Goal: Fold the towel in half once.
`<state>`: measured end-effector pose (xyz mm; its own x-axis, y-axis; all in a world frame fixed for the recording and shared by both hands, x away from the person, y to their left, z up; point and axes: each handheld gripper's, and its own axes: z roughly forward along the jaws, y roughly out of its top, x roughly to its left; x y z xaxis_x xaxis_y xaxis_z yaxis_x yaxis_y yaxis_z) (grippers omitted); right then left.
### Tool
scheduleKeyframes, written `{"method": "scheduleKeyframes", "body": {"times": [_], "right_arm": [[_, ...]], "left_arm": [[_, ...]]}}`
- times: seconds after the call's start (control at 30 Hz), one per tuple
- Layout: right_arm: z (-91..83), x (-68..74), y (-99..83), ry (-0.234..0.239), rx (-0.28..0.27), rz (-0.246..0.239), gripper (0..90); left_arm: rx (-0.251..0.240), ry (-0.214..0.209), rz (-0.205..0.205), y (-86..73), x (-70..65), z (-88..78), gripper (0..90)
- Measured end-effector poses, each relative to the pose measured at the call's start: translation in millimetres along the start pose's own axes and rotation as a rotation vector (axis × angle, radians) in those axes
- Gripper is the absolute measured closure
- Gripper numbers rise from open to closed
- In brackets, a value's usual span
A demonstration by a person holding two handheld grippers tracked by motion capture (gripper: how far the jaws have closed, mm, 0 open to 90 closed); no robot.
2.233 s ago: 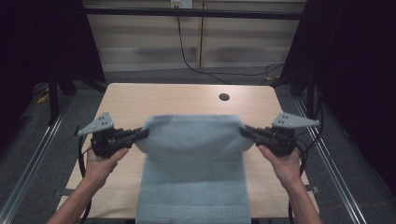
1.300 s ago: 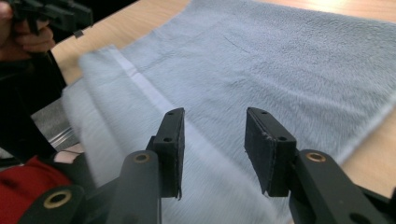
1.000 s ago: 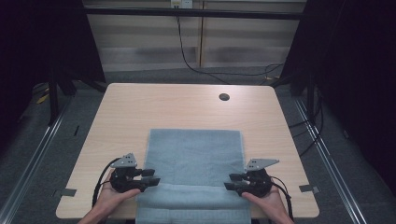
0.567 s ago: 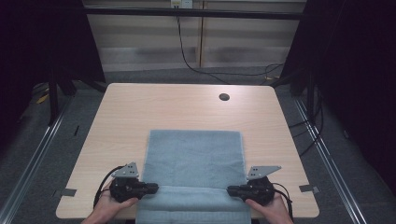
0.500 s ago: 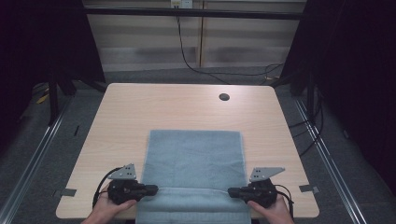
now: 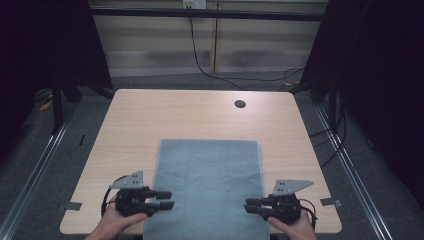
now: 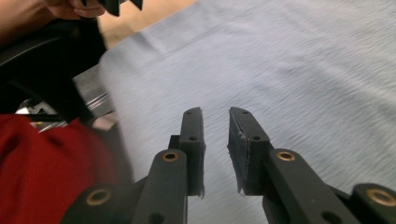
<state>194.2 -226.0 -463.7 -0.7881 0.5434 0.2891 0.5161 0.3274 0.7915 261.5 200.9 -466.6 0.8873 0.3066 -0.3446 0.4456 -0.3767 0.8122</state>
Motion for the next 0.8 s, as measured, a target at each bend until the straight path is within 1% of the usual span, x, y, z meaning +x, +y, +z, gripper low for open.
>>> {"method": "scheduleKeyframes", "body": {"times": [0.03,0.07,0.17,0.23,0.3,0.33,0.37,0.4,0.43,0.47,0.5,0.53,0.57,0.6,0.63,0.67,0.7,0.73,0.8], "right_arm": [[3.5,-7.3,2.9,-0.015,-0.003,0.009,73.4],[7.3,-15.0,5.6,-0.03,-0.002,0.008,72.6],[18.1,-35.9,14.1,-0.081,0.014,0.021,68.4],[24.2,-47.9,20.6,-0.124,0.022,0.027,65.3],[29.9,-59.9,26.9,-0.147,0.017,0.035,63.9],[33.5,-65.8,29.7,-0.17,0.02,0.041,62.3],[37.5,-71.6,32.3,-0.181,0.026,0.051,61.3],[41.5,-76.9,34.5,-0.189,0.031,0.056,60.8],[45.9,-81.7,36.2,-0.209,0.032,0.055,59.8],[50.5,-86.8,37.9,-0.213,0.038,0.069,57.7],[55.2,-91.4,39.4,-0.216,0.043,0.077,56.3],[59.8,-95.3,40.7,-0.228,0.048,0.078,53.5],[63.8,-98.3,41.5,-0.233,0.04,0.088,51.9],[66.6,-100.0,41.4,-0.237,0.034,0.093,49.9],[70.3,-101.5,41.1,-0.248,0.047,0.104,49.0],[72.5,-101.4,40.1,-0.251,0.063,0.096,49.0],[73.6,-100.6,38.8,-0.248,0.075,0.087,48.2],[73.5,-99.2,37.8,-0.251,0.083,0.088,48.4],[73.1,-97.2,36.9,-0.25,0.09,0.097,48.4]], "left_arm": [[0.001,0.034,0.0,3.0,7.7,3.7,61.0],[0.007,0.064,-0.015,6.0,15.3,7.3,60.9],[0.022,0.124,-0.037,13.6,36.3,17.3,58.2],[0.026,0.171,-0.059,18.6,47.4,23.6,55.9],[0.048,0.187,-0.059,23.9,57.8,30.1,55.7],[0.036,0.213,-0.071,24.7,63.2,32.3,55.8],[0.034,0.213,-0.102,25.3,69.2,34.5,55.8],[0.046,0.219,-0.106,26.1,73.8,37.1,55.0],[0.062,0.254,-0.088,27.0,76.4,38.8,53.3],[0.058,0.28,-0.081,26.5,78.6,39.9,52.2],[0.052,0.279,-0.091,25.4,82.2,40.2,52.0],[0.058,0.285,-0.099,24.3,85.3,40.5,51.3],[0.066,0.298,-0.101,23.4,86.7,41.2,50.2],[0.081,0.306,-0.094,21.9,88.9,42.4,49.7],[0.086,0.298,-0.096,20.2,90.0,43.4,48.9],[0.093,0.302,-0.08,18.7,90.5,44.5,49.1],[0.096,0.312,-0.056,17.6,89.7,44.4,51.3],[0.096,0.315,-0.05,17.1,89.3,44.2,52.8],[0.087,0.319,-0.048,14.5,87.8,43.7,52.5]]}}
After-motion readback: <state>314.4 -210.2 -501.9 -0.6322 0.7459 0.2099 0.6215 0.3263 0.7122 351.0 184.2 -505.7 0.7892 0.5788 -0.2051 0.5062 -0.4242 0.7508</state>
